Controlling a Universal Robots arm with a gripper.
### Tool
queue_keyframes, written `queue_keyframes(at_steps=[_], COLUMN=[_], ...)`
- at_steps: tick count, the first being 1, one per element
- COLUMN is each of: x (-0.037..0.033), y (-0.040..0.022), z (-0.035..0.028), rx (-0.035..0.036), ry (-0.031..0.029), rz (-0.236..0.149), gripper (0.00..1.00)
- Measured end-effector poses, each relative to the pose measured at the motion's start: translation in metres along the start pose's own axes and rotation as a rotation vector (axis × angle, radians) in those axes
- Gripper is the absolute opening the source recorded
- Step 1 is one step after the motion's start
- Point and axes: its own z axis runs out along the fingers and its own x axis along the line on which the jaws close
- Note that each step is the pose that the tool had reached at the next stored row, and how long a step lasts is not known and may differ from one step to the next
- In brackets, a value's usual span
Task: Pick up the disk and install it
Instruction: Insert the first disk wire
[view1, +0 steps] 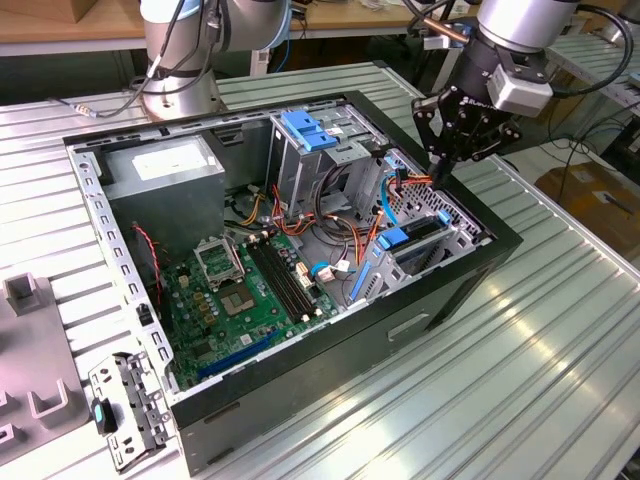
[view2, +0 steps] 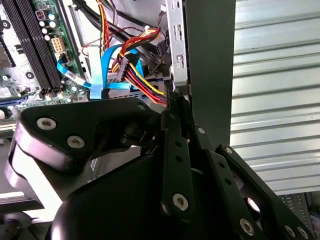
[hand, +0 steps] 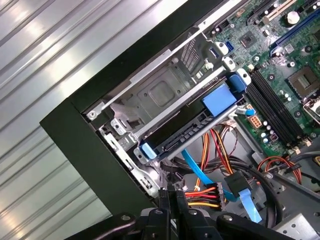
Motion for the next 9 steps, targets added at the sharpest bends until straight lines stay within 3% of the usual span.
queue_keyframes(at_steps=[3, 9], x=[-0.0003, -0.0003], y=[0.0002, 0.0001], z=[0.0, 0.0], rx=[-0.0014, -0.0014], ry=[0.0013, 0.0014], rz=[0.044, 0.044], gripper=[0.16, 0.16])
